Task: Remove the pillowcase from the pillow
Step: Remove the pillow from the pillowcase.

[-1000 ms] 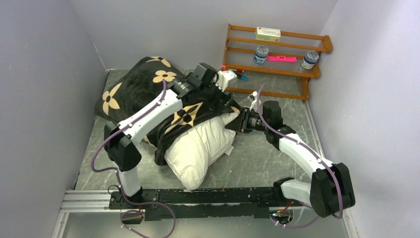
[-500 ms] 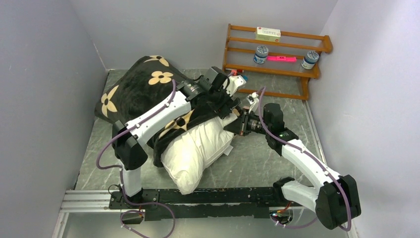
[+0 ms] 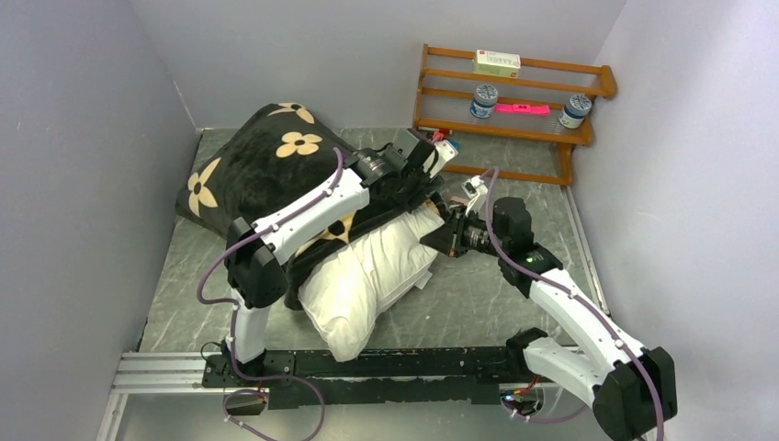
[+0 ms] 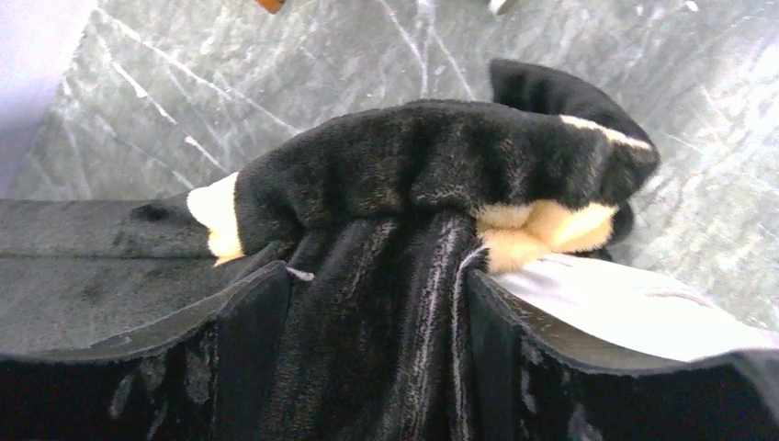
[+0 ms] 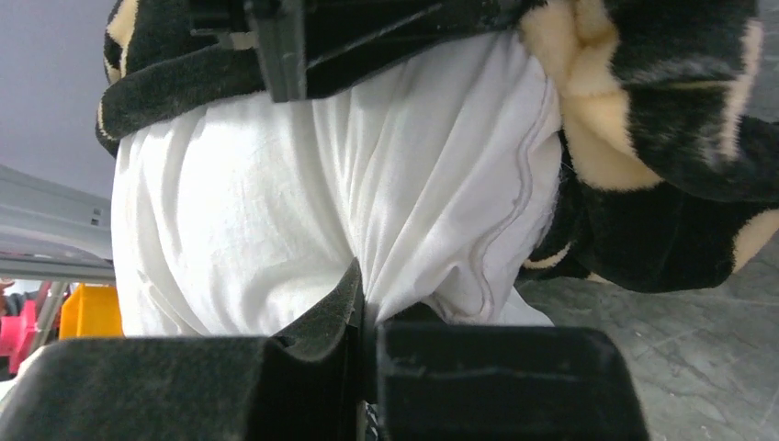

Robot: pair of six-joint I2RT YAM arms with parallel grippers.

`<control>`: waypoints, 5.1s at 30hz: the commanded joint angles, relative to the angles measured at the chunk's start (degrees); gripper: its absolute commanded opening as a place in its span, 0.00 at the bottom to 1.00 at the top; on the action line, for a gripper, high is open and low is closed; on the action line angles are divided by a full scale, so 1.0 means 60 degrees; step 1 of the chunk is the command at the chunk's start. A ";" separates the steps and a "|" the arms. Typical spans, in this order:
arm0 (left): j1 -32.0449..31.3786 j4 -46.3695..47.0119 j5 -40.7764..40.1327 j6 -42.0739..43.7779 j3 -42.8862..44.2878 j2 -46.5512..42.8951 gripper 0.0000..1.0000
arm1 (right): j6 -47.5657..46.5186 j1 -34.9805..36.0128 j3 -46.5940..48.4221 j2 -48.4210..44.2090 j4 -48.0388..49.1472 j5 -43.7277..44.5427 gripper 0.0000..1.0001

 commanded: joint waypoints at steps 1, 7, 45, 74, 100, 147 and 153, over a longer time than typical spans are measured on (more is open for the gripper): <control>0.0190 -0.0199 -0.1852 0.0114 0.0311 0.0120 0.66 | -0.0467 0.0110 0.0789 -0.0965 -0.0270 -0.0046 0.00; 0.0879 -0.0348 -0.3073 0.0105 0.0593 -0.0011 0.37 | -0.0905 0.0105 0.0825 -0.1714 -0.0620 0.0466 0.00; 0.3913 0.1909 -0.1680 -0.1033 -0.0426 -0.0016 0.38 | -0.0067 0.0102 0.0331 -0.3125 -0.3015 0.6180 0.00; 0.3276 0.4497 0.1425 -0.1603 -0.6462 -0.6865 0.96 | -0.3484 0.0922 0.3196 -0.1187 -0.3677 0.3704 1.00; 0.2610 0.3869 0.4357 -0.2237 -0.9318 -0.9138 0.96 | -0.3726 0.4919 0.3412 0.2078 -0.3507 0.5651 0.59; 0.3442 0.5569 -0.1368 -0.2384 -0.5883 -0.4115 0.11 | -0.2358 0.1424 0.2615 -0.0733 -0.4209 0.8440 0.00; 0.3276 0.6533 0.0143 -0.2717 -0.5643 -0.3602 0.11 | -0.3240 0.1406 0.2607 -0.0962 -0.4037 0.6968 0.00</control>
